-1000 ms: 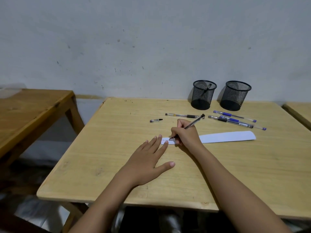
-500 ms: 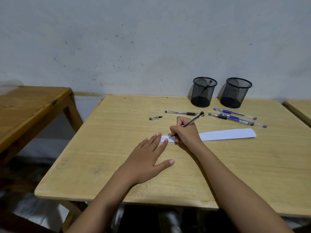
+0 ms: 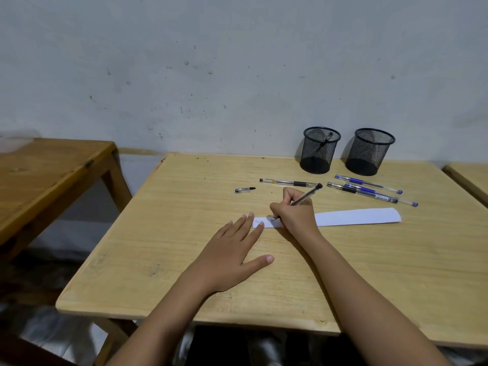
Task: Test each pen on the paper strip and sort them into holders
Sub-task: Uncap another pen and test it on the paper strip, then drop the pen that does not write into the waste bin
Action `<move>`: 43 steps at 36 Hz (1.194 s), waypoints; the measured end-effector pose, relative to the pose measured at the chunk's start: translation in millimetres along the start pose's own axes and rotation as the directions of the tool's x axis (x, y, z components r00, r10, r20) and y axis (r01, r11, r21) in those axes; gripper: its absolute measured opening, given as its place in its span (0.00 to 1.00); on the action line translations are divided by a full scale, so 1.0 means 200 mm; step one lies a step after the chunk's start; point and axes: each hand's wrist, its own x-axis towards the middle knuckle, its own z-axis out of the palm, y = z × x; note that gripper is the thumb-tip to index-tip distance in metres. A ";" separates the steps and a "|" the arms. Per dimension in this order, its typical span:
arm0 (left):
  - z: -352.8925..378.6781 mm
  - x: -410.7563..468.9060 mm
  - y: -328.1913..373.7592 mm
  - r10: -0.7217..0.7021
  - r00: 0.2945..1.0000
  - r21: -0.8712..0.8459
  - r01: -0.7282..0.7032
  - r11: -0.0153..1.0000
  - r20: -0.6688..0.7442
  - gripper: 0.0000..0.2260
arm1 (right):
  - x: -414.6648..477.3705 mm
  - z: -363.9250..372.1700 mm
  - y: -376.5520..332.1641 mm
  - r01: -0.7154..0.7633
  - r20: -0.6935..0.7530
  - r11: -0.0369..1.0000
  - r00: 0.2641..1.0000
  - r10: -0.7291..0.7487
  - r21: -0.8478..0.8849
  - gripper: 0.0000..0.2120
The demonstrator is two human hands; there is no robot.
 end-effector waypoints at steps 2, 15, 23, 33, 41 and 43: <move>0.00 0.00 0.00 -0.002 1.000 -0.016 0.002 1.000 0.001 0.35 | 0.00 -0.02 0.00 0.009 -0.048 0.999 0.999 -0.007 0.053 0.14; -0.25 0.18 -0.07 -0.103 0.992 -0.309 0.077 0.948 -0.069 0.23 | 0.08 -0.25 -0.08 -0.140 0.078 0.931 0.990 0.120 0.338 0.06; -0.14 0.49 -0.24 -0.221 0.947 -0.184 0.180 0.966 -0.232 0.15 | 0.10 -0.37 -0.11 -0.213 0.149 0.879 0.975 0.164 0.427 0.05; -0.19 0.46 -0.12 -0.291 0.878 -0.632 -0.017 0.775 -0.380 0.05 | 0.05 -0.39 -0.15 -0.170 0.104 0.844 0.985 0.135 0.509 0.12; -0.33 0.41 0.14 -0.170 0.886 -0.777 -0.270 0.569 -0.432 0.05 | 0.00 -0.37 -0.23 -0.066 0.056 0.811 0.998 0.041 0.581 0.04; -0.35 0.42 0.18 -0.174 0.879 -0.799 -0.300 0.522 -0.444 0.05 | 0.00 -0.39 -0.25 -0.043 0.043 0.812 0.999 0.022 0.582 0.01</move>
